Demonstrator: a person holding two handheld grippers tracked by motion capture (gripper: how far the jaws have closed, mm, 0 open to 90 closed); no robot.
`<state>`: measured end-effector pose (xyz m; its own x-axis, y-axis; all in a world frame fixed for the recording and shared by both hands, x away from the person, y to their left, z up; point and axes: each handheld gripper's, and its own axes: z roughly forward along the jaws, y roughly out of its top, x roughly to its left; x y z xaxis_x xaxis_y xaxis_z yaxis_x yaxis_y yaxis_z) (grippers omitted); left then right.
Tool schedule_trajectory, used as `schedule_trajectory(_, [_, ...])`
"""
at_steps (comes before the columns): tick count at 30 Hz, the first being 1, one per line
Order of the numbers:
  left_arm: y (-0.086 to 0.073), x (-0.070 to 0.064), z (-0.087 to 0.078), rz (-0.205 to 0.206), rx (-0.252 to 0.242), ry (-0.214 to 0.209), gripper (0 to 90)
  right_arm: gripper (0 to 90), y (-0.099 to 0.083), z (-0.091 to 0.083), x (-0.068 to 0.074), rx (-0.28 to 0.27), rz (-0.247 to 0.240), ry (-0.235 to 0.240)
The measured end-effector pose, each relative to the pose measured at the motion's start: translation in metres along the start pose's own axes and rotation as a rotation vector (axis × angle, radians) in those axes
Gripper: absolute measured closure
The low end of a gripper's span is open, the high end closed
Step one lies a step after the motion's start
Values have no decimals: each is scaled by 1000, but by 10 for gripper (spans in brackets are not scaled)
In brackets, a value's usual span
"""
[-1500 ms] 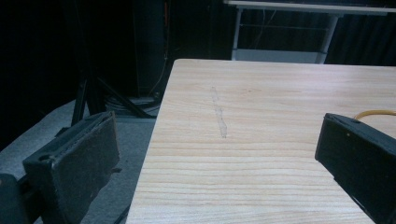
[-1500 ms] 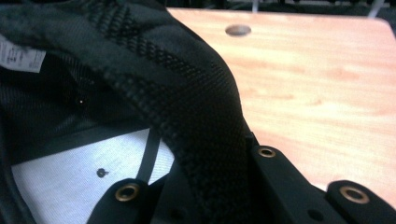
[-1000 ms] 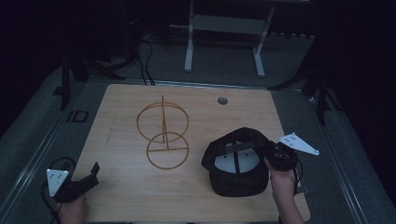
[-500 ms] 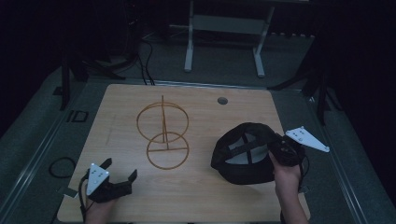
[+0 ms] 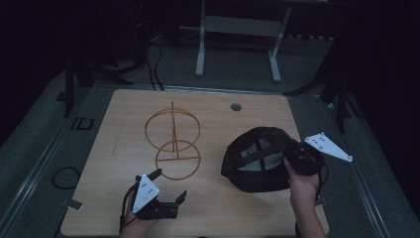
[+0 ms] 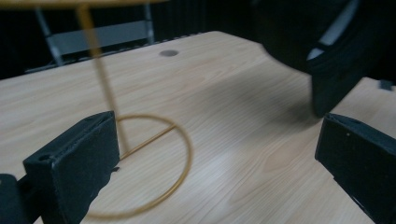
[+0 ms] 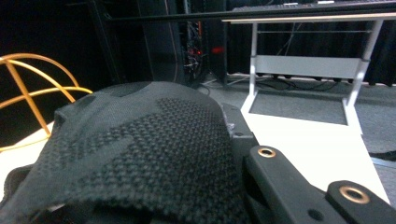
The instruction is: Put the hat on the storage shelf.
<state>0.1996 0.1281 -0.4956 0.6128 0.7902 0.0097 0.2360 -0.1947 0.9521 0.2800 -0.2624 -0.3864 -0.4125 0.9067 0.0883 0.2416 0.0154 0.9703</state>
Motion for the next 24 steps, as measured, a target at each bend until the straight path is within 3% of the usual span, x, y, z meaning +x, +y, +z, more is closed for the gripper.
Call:
schedule_trajectory(7, [21,-19,19,57,-30,-51,24,889,2,2,9,-4,-4,29])
schedule_trajectory(16, [48,-39,44,79,-53,-126,25,889,2,2,18,-1,-7,62])
schedule_trajectory(17, [56,-43,52,100,-59,-137,25,889,1,3,19,-1,-9,66])
schedule_trajectory(20, [61,-46,61,107,-45,-159,51,889,0,3,23,6,-7,89])
schedule_trajectory(24, [65,-50,70,128,-32,-159,112,889,-1,3,27,10,-10,108])
